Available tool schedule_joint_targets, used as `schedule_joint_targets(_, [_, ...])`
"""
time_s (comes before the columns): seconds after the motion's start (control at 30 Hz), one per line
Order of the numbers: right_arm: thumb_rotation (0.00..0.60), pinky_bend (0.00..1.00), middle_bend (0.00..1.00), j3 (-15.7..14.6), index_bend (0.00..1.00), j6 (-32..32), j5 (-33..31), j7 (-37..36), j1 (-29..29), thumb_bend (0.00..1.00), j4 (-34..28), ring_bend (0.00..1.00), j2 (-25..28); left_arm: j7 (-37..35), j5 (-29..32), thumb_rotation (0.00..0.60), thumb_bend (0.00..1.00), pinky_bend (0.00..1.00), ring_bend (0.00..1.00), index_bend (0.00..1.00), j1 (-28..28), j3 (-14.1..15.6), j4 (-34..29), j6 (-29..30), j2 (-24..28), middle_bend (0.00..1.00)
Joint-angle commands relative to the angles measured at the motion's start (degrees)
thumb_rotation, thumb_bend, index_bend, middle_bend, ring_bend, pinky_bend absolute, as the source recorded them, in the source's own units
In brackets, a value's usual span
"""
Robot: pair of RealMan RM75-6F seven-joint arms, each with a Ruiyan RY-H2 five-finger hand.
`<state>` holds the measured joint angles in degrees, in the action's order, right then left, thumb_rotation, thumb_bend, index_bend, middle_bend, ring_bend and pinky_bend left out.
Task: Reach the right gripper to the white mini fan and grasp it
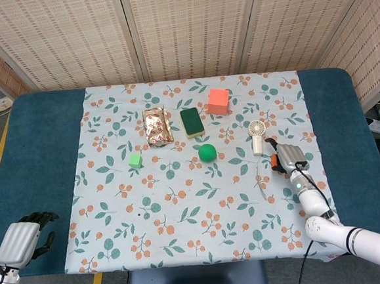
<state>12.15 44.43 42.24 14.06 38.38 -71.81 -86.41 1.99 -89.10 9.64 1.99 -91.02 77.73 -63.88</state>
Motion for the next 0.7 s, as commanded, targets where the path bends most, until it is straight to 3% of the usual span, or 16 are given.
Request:
schedule_joint_targets(0.03, [0.6,0.71,0.84,-0.12,0.12,0.19,0.57,-0.23,0.14,0.76,0.05,0.72,-0.34,-0.05,0.03,0.6,0.47,0.43,0.32,0.35,0.02,0.0,0.0,-0.06,-0.01,0.37])
schedule_joint_targets(0.7, [0.6,0.71,0.84,0.63,0.12,0.41,0.69,-0.64,1.7,0.76,4.22,0.72,-3.63,-0.61,0.1,0.6,0.47,0.43,0.32,0.35,0.06,0.03,-0.05,-0.13,0.23,0.37])
